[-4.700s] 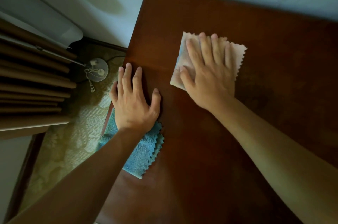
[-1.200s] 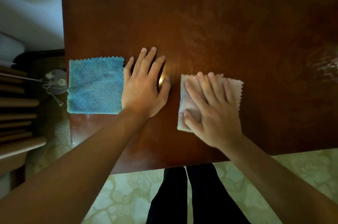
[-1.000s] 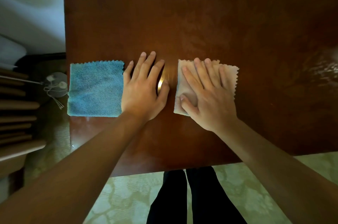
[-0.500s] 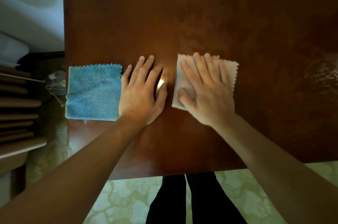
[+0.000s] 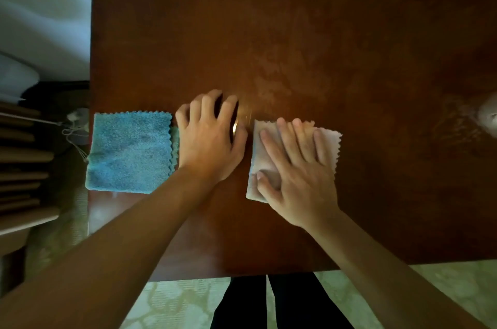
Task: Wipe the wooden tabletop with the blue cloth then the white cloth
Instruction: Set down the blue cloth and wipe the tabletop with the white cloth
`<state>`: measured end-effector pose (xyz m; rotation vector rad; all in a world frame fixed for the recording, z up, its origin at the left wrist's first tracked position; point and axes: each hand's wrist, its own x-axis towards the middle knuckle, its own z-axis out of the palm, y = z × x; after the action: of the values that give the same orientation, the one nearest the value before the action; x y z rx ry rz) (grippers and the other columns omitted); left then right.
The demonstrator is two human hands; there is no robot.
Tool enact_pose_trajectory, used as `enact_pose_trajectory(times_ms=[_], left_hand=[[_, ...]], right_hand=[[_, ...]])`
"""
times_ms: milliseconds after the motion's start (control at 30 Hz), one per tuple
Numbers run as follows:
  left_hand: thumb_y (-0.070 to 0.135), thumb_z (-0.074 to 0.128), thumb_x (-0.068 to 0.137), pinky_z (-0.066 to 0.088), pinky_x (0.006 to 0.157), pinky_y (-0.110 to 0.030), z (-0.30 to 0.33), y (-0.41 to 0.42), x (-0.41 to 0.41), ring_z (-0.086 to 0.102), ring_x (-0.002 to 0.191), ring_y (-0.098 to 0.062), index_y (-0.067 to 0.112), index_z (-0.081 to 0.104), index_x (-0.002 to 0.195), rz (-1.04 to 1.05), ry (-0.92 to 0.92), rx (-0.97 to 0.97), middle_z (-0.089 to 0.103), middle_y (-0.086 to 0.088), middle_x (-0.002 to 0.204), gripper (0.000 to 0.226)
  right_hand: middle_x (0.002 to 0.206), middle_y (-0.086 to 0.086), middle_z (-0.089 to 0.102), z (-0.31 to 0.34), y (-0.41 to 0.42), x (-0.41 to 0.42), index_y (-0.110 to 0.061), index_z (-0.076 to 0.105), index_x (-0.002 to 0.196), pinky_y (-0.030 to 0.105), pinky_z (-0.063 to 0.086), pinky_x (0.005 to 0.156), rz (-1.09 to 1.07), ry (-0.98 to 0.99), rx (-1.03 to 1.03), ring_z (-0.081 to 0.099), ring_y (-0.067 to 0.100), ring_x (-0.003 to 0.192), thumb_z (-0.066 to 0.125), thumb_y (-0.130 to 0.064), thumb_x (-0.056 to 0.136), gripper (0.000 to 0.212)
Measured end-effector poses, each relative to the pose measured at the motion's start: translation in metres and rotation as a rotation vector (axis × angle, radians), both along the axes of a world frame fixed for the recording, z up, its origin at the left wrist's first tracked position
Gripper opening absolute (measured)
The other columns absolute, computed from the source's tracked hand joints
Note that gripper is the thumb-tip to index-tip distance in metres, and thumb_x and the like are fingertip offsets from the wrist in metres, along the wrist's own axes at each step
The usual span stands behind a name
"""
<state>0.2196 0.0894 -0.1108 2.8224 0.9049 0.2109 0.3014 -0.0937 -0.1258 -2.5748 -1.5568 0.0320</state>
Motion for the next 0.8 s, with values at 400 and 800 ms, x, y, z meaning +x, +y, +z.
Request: enact_pose_trajectory(times_ms=[400,800], left_hand=[[0.046,0.031,0.102,0.004,0.121,-0.057,-0.001,0.047,0.054,0.002,0.156,-0.03,0.024,0.027,0.157,0.036,0.128,-0.095,0.015,-0.006,0.168,0.059],[0.048,0.031,0.101,0.006,0.123,-0.057,-0.007,0.053,0.057,0.007,0.156,-0.027,0.024,0.032,0.155,0.055,0.113,-0.094,0.021,-0.005,0.167,0.059]], right_hand=[[0.169,0.01,0.023,0.002,0.052,0.066,-0.021,0.028,0.162,0.054,0.014,0.127,-0.037,-0.011,-0.05,0.015,0.031,0.158,0.029,-0.054,0.105,0.066],[0.169,0.01,0.024,0.005,0.079,0.1,-0.023,0.028,0.162,0.054,0.014,0.127,0.023,0.002,-0.082,0.018,0.031,0.157,0.03,-0.053,0.102,0.067]])
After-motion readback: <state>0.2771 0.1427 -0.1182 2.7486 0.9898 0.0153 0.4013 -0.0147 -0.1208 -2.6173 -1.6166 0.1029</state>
